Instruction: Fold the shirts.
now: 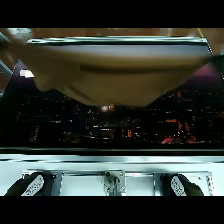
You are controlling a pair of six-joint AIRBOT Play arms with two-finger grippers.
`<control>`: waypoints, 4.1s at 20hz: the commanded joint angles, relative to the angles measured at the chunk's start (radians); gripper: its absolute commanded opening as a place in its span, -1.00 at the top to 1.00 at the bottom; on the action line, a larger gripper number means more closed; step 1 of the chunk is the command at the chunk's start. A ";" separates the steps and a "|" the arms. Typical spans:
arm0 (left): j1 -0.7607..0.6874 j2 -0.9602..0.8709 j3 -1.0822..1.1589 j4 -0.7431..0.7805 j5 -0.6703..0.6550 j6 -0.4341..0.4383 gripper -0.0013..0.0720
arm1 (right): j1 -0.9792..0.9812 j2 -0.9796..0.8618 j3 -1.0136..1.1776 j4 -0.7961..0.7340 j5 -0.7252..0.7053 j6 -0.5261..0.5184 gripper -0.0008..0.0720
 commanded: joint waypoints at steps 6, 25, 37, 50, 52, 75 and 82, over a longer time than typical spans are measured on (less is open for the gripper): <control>-0.001 0.238 0.368 0.292 -0.026 -0.222 0.88 | 0.000 0.297 0.388 -0.417 0.081 0.327 0.80; 0.002 0.103 -0.290 0.473 -0.282 -0.283 0.88 | 0.043 -0.202 0.055 -0.594 0.574 0.315 0.80; -0.044 -0.541 -0.413 0.202 0.463 -0.084 0.87 | 0.482 -0.772 -0.027 -0.680 -0.589 0.453 0.80; -0.069 -0.700 -0.357 0.369 0.111 0.011 0.88 | 0.462 -0.889 -0.027 -0.603 -0.297 0.453 0.80; -0.056 -0.702 -0.349 0.438 -0.054 -0.034 0.88 | 0.454 -0.890 -0.027 -0.605 -0.128 0.447 0.80; 0.300 -0.240 -0.726 0.492 -0.410 -0.160 -0.85 | 0.026 -0.486 -0.277 -0.465 0.303 0.220 -0.91; 0.309 -0.131 -1.207 0.445 -0.261 -0.082 -0.80 | -0.054 -0.447 -0.487 -0.428 0.214 0.177 -0.91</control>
